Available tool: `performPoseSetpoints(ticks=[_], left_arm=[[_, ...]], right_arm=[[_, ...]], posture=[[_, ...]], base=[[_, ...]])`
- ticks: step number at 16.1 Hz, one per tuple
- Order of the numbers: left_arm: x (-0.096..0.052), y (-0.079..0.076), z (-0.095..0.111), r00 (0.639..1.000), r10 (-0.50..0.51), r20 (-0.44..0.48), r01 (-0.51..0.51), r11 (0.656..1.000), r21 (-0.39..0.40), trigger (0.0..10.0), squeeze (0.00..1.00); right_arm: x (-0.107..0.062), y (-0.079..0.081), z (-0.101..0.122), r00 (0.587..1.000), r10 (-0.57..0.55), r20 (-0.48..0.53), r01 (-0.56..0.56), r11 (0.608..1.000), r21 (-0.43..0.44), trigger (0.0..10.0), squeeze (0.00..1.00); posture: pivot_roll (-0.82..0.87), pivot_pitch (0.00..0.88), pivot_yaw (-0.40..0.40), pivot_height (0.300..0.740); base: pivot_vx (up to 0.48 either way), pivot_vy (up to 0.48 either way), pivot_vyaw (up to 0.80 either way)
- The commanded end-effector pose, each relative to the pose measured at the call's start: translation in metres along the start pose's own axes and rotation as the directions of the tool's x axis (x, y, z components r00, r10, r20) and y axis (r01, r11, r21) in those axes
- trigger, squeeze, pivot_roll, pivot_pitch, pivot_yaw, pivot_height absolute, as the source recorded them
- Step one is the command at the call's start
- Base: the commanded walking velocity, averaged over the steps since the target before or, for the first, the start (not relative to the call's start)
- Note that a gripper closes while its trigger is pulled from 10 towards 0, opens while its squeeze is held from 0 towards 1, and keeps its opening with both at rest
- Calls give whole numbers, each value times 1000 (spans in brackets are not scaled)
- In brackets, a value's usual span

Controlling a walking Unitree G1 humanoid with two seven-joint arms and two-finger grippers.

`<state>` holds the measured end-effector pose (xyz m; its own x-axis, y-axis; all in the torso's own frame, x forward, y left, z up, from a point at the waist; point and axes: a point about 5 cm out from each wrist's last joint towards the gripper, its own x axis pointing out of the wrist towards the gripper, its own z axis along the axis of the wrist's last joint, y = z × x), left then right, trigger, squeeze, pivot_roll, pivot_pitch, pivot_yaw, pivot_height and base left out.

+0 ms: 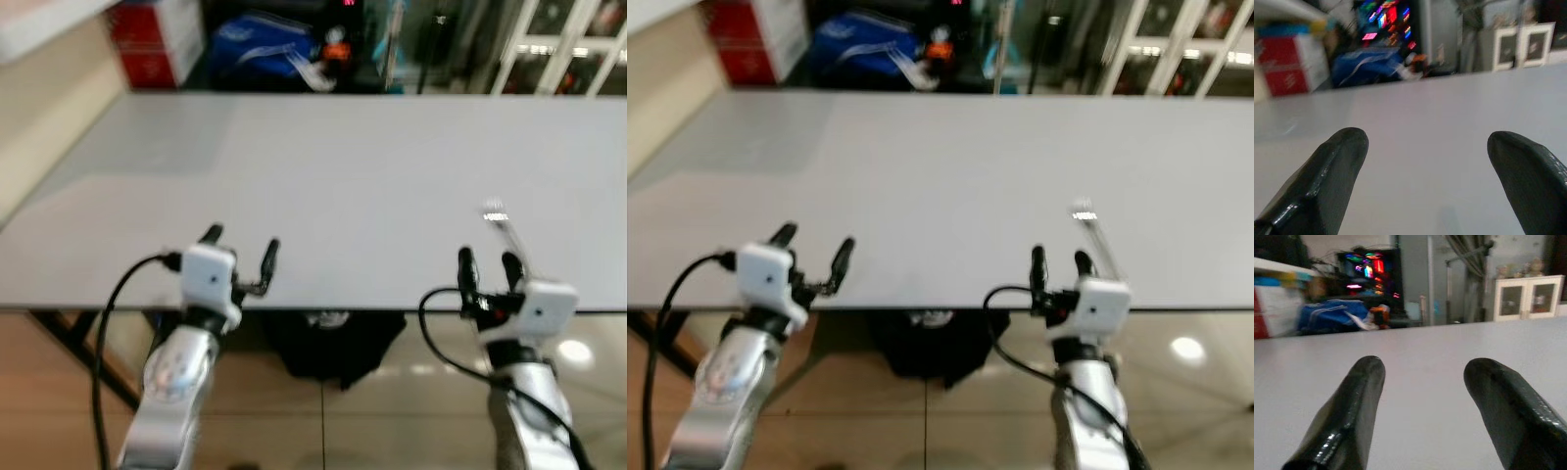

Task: Setting the table

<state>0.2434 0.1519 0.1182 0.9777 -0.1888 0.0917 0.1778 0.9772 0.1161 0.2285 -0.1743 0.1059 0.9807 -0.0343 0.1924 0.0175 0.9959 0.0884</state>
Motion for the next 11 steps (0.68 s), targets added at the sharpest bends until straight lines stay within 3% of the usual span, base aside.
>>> performPoseSetpoints(ticks=[1, 9, 10, 11], left_arm=[[-4, 6, 4, 1000, 28, 10, -27, 1000, -10, 10000, 1000], [-5, 7, 4, 1000, 17, -15, -16, 999, 34, 10000, 1000], [-3, 7, 5, 1000, 9, -13, -9, 999, 35, 10000, 812], [-2, 6, 5, 1000, 2, -13, -1, 999, 39, 10000, 686]], right_arm=[[0, 1, 9, 1000, 9, 26, -10, 1000, 29, 10000, 1000], [-8, -1, 12, 998, 59, -39, -57, 998, 36, 10000, 1000], [-11, 0, 13, 995, 92, -44, -91, 995, 28, 10000, 1000], [-12, -1, 14, 993, 105, -49, -104, 994, 20, 10000, 1000]], posture=[[51, 2, -15, 740], [49, 7, -19, 740], [45, 3, -7, 740], [45, 2, -3, 740]], base=[[0, 480, 0], [0, 480, 0], [0, 480, 0], [0, 480, 0]])
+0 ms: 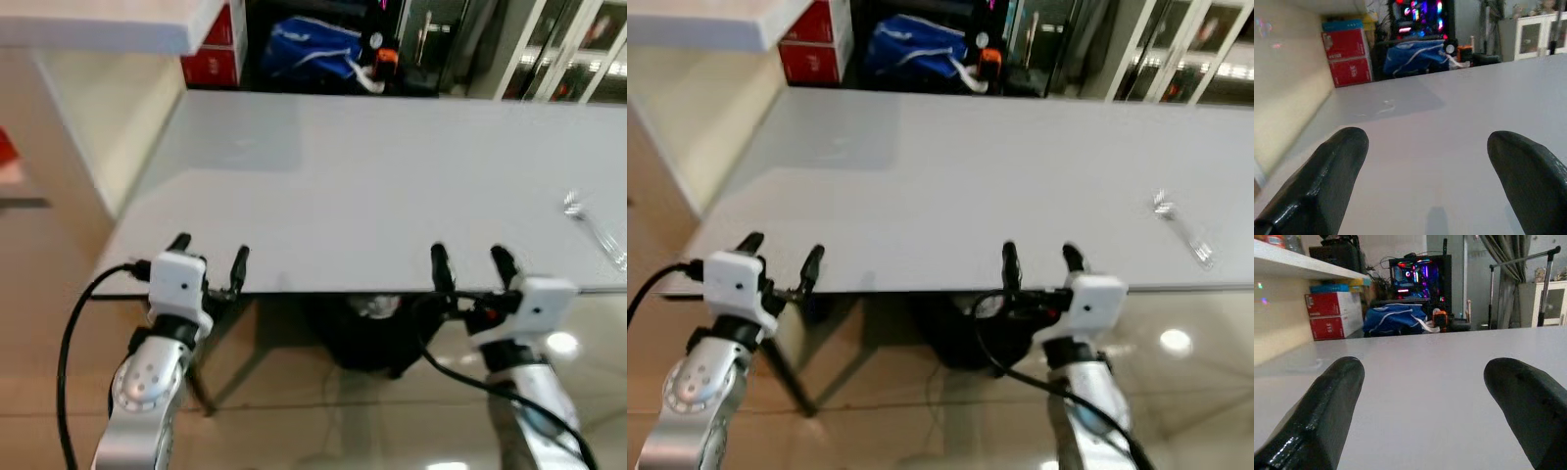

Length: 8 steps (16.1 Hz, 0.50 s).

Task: Setting the table

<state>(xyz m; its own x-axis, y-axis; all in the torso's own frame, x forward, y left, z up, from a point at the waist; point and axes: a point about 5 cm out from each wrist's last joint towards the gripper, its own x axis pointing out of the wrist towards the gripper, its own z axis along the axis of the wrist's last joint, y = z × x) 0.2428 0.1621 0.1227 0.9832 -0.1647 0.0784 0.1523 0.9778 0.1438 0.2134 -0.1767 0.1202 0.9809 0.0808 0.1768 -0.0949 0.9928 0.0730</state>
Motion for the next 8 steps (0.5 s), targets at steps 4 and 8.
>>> performPoseSetpoints(ticks=[4, 8], left_arm=[[3, -2, 1, 999, -39, -10, 39, 999, 25, 10000, 0], [4, -1, 5, 999, -34, -3, 34, 999, 34, 10000, 0]], right_arm=[[-5, -16, -3, 997, -61, -35, 61, 998, -10, 10000, 1000], [0, 0, -6, 998, -52, -43, 53, 998, 39, 10000, 1000]], posture=[[43, 5, 10, 740], [47, 13, 10, 740]], base=[[0, 480, 0], [0, 480, 0]])
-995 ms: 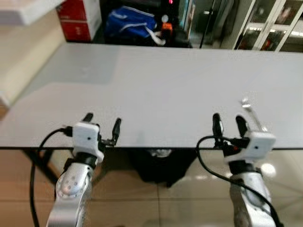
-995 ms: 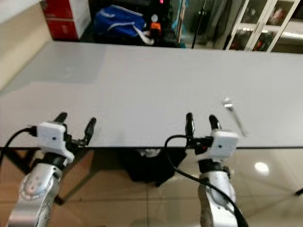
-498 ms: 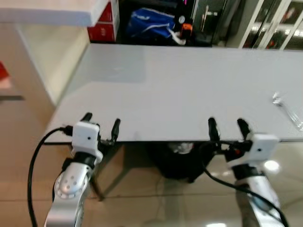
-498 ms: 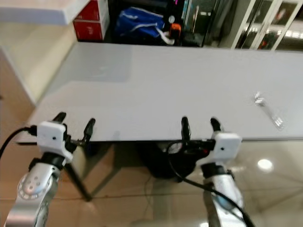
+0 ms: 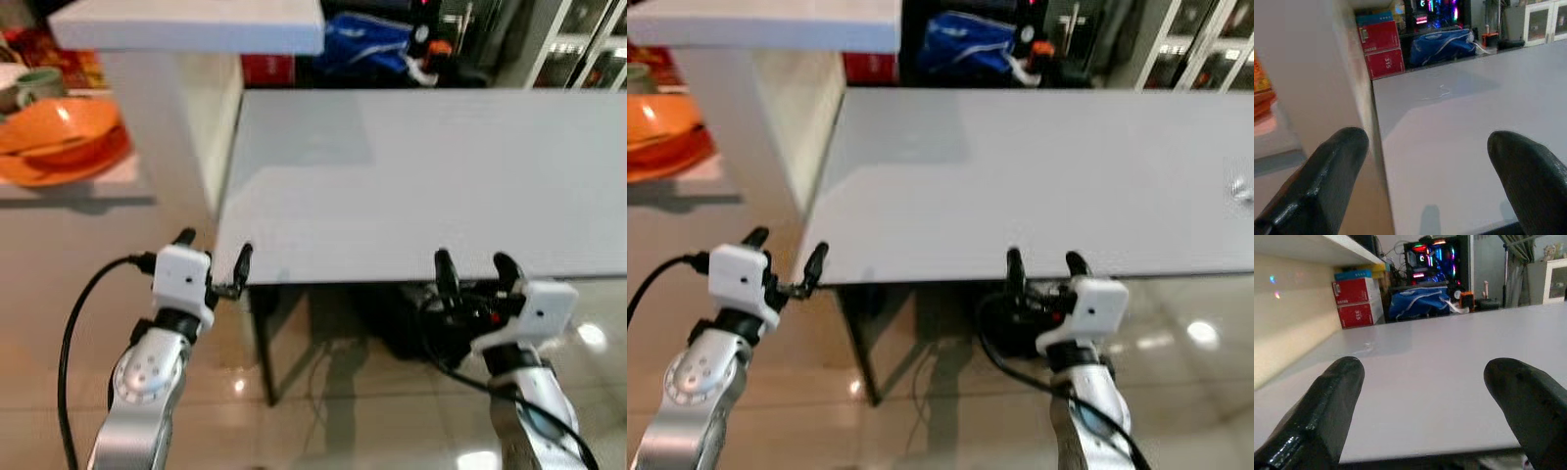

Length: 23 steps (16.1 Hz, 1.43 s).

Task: Setting the table

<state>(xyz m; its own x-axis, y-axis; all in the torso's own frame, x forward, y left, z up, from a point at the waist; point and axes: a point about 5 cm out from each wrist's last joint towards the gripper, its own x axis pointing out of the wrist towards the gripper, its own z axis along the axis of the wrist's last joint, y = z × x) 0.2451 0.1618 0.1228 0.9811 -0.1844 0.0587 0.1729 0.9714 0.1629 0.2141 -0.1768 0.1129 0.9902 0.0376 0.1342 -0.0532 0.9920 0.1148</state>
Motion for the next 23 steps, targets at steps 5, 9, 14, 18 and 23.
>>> performPoseSetpoints(ticks=[5, 9, 14, 18, 23], left_arm=[[7, 2, 15, 999, 1, 50, -2, 1000, 30, 10000, 0], [12, 2, 22, 997, -1, 74, -2, 999, 46, 10000, 0], [23, -1, 39, 991, -29, 128, 22, 998, 54, 10000, 0], [33, -10, 53, 980, -96, 173, 85, 994, 72, 10000, 0], [37, -16, 57, 978, -113, 175, 112, 994, 20, 10000, 0]], right_arm=[[13, 5, 9, 999, 30, 14, -31, 999, 14, 10000, 1000], [26, 8, 14, 999, 34, 9, -34, 999, -24, 10000, 1000], [33, 11, 18, 999, 34, 4, -34, 999, -30, 10000, 0], [39, 15, 26, 999, 45, 30, -45, 999, 2, 10000, 0], [41, 15, 29, 998, 42, 40, -42, 999, 3, 10000, 0]], posture=[[51, 15, -3, 740], [55, 11, -8, 740], [59, 0, -10, 740], [72, 0, -17, 740], [64, 0, -23, 740]], base=[[0, 480, 0], [0, 480, 0], [0, 480, -210], [0, 480, -800], [0, 384, -800]])
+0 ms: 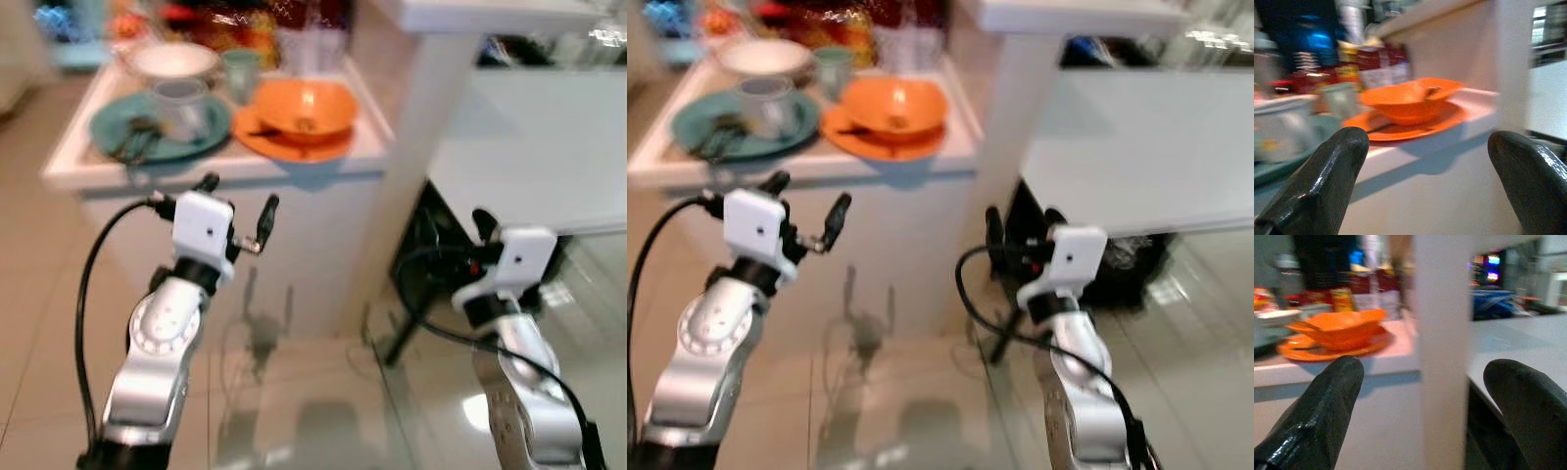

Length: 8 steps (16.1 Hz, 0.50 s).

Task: Setting the table

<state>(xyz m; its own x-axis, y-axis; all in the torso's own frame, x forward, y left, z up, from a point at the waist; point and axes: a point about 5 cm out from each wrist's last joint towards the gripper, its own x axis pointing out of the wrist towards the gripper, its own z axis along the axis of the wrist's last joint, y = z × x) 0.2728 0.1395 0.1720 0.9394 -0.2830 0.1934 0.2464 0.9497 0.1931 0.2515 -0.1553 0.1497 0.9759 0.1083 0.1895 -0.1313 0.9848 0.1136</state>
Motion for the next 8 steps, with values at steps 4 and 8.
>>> performPoseSetpoints(ticks=[4, 8], left_arm=[[4, -7, 20, 994, -45, 100, 46, 999, -6, 10000, 0], [8, -13, 24, 993, -68, 102, 68, 998, 0, 10000, 0]], right_arm=[[2, -8, 3, 1000, -12, -20, 12, 1000, -23, 10000, 0], [6, -9, 10, 1000, -3, -4, 3, 1000, -23, 10000, 0]], posture=[[72, 0, -43, 740], [65, 0, -41, 740]], base=[[81, 0, 0], [430, 0, -800]])
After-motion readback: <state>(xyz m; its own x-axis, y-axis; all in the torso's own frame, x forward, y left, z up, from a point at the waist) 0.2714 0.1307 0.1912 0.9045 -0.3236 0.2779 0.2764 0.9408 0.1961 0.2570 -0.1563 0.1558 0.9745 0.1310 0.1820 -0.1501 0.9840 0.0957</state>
